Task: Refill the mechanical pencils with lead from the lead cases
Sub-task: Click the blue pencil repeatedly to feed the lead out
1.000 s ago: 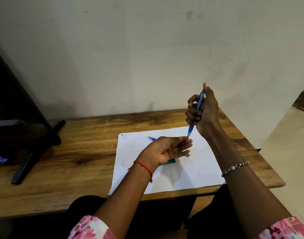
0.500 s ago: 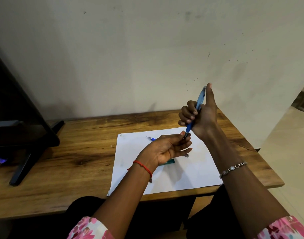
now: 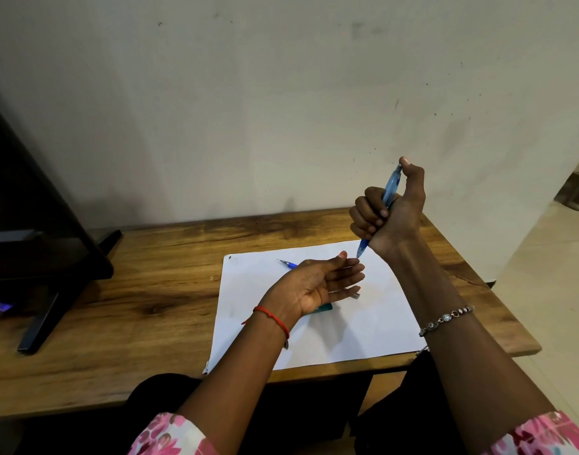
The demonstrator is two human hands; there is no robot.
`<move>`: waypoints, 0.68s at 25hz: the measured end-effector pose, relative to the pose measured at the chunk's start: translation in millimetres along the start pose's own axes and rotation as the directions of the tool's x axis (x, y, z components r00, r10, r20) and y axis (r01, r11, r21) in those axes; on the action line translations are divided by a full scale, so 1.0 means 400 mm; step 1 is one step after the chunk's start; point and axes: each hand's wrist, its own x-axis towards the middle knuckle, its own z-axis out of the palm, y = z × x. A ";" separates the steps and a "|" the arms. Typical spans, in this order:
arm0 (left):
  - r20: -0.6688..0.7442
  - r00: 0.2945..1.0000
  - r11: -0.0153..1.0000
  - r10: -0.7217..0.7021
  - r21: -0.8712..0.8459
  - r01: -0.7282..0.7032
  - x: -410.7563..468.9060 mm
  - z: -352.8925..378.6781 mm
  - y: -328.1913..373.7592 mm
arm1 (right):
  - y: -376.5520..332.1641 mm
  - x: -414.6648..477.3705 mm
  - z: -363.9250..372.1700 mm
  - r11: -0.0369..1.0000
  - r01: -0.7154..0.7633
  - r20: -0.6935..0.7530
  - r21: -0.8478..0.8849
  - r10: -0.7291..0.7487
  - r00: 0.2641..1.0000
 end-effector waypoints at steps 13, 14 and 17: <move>0.006 1.000 1.000 0.002 0.000 -0.002 0.005 -0.005 -0.003 | -0.001 -0.003 -0.001 1.000 0.026 -0.044 -0.006 -0.026 0.999; 0.006 1.000 1.000 0.000 0.002 0.000 0.005 -0.005 -0.004 | 0.000 -0.003 -0.002 1.000 0.023 -0.050 -0.009 -0.023 0.998; 0.008 1.000 1.000 -0.004 0.007 0.004 0.006 -0.002 -0.006 | -0.002 -0.003 -0.002 1.000 0.022 -0.064 -0.019 -0.023 0.998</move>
